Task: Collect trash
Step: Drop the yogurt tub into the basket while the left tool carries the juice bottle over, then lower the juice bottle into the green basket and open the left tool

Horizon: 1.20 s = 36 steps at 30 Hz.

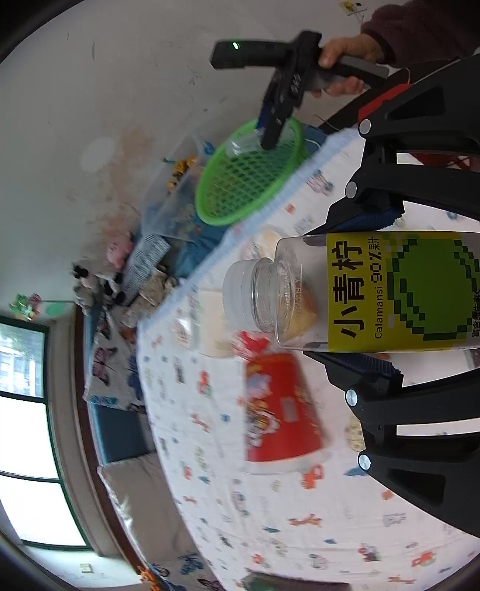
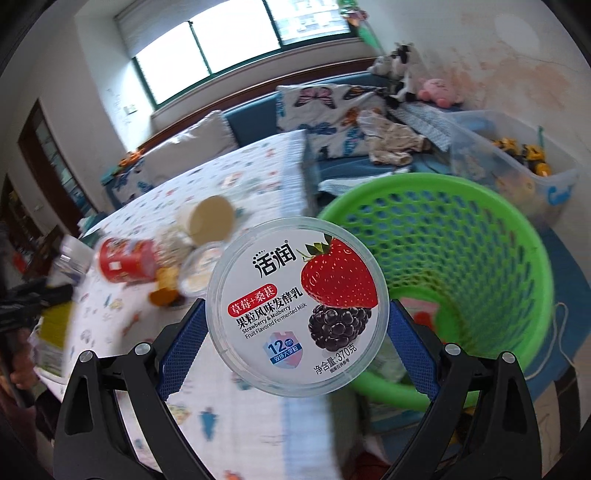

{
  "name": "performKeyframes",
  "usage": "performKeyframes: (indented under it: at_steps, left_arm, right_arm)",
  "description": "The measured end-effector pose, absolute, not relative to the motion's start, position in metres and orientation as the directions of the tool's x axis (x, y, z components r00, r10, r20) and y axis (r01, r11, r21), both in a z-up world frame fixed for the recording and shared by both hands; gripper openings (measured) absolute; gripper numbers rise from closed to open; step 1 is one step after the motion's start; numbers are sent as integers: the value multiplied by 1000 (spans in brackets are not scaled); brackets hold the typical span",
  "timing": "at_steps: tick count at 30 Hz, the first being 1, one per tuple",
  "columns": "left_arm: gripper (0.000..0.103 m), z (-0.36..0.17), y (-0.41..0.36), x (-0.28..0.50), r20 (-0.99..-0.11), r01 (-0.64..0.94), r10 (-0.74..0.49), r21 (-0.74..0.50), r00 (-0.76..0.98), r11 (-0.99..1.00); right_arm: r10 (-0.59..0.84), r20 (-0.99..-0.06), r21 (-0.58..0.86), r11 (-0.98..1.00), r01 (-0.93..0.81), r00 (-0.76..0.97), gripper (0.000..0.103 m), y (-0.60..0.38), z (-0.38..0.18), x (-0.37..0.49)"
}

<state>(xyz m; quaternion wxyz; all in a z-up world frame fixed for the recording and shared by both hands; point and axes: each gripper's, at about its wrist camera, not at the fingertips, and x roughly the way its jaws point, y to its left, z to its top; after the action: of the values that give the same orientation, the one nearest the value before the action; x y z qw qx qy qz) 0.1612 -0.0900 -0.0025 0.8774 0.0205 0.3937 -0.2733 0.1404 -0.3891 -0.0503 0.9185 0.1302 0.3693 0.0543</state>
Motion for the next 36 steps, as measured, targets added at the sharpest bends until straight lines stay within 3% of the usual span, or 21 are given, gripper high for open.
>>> performKeyframes:
  at_steps: [8, 20, 36]
  left_arm:
    - [53, 33, -134, 170, -614, 560, -541, -186, 575, 807]
    - [53, 54, -212, 194, -553, 634, -628, -216, 547, 742]
    - [53, 24, -325, 227, -583, 698, -677, -242, 450, 673]
  right_arm:
    - [109, -698, 252, 963, 100, 708, 94, -435, -62, 148]
    - [72, -711, 248, 956, 155, 699, 95, -468, -78, 147]
    - [17, -661, 237, 953, 187, 750, 95, -489, -67, 95]
